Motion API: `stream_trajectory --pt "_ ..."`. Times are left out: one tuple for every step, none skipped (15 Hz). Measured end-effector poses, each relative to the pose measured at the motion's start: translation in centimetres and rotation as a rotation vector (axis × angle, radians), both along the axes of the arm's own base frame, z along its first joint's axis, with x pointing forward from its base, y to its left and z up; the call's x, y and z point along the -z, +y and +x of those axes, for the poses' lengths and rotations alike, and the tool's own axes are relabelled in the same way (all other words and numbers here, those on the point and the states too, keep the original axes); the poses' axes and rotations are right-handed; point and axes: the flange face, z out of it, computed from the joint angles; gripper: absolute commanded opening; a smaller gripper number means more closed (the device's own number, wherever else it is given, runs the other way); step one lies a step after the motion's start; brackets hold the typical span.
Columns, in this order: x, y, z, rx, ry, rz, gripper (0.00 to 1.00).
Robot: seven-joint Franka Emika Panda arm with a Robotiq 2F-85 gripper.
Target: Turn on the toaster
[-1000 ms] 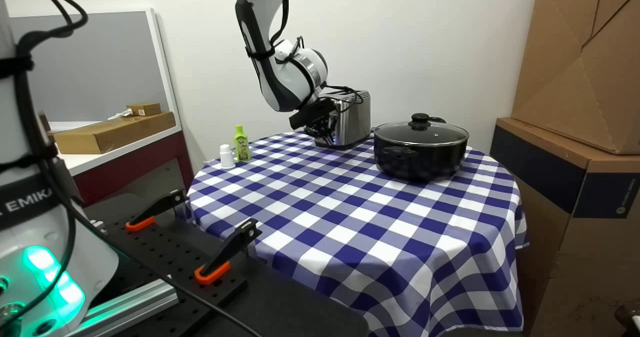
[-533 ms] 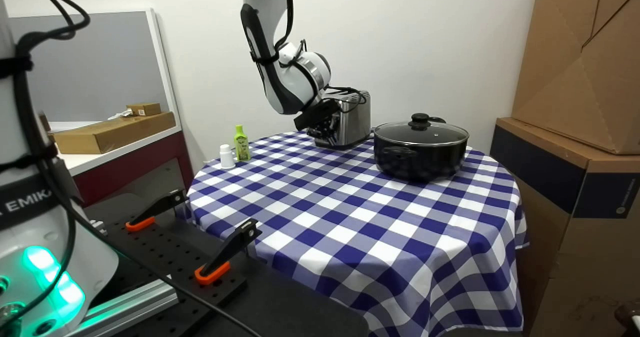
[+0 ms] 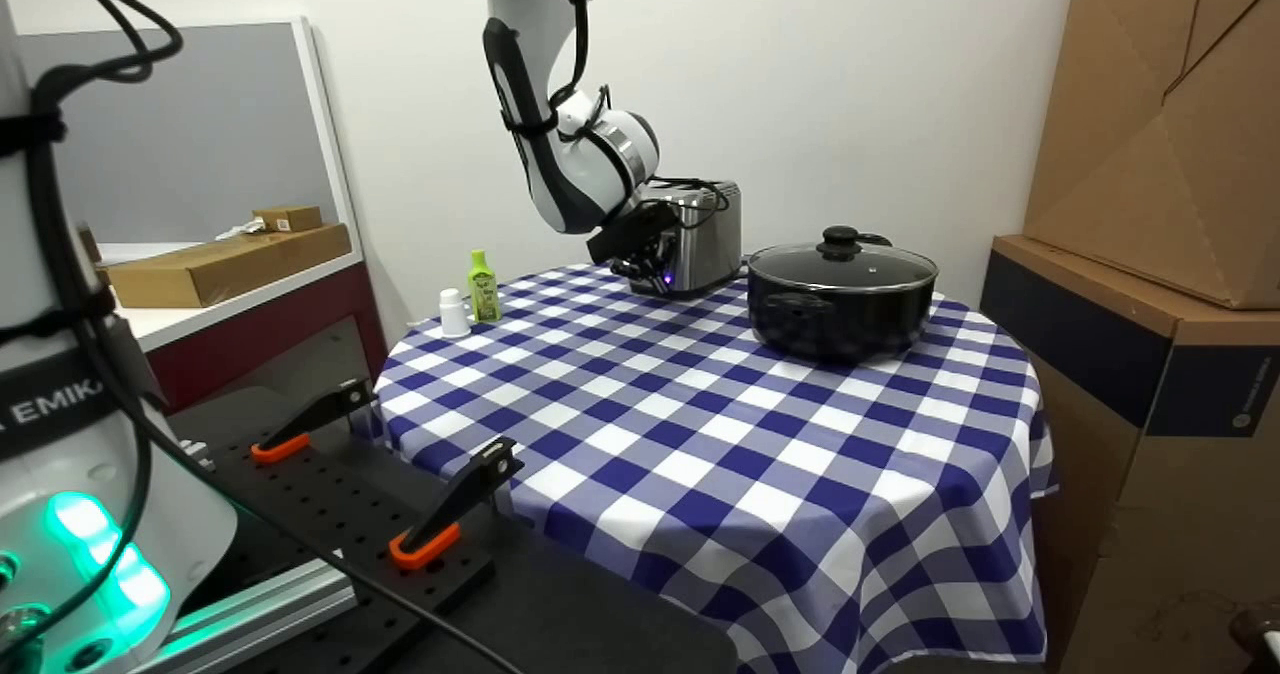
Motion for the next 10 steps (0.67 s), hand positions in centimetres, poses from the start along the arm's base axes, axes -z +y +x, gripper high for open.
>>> stream_trajectory --pt "0.00 0.01 0.00 0.000 0.000 0.000 0.00" --pt "0.00 0.00 0.00 0.000 0.000 0.000 0.00" --pt "0.00 -0.01 0.01 0.000 0.000 0.000 0.00" --pt "0.00 -0.01 0.01 0.000 0.000 0.000 0.00" --pt "0.01 -0.01 0.02 0.000 0.000 0.000 0.00" --pt "0.01 -0.02 0.03 -0.001 -0.001 -0.001 0.00" --pt "0.02 -0.03 0.04 -0.002 -0.001 -0.002 0.00" --pt "0.02 -0.03 0.05 -0.003 -0.001 -0.003 0.00" --pt "0.03 -0.03 0.06 -0.005 -0.002 -0.003 0.00" --pt "0.04 -0.01 0.04 -0.009 -0.003 -0.004 0.00"
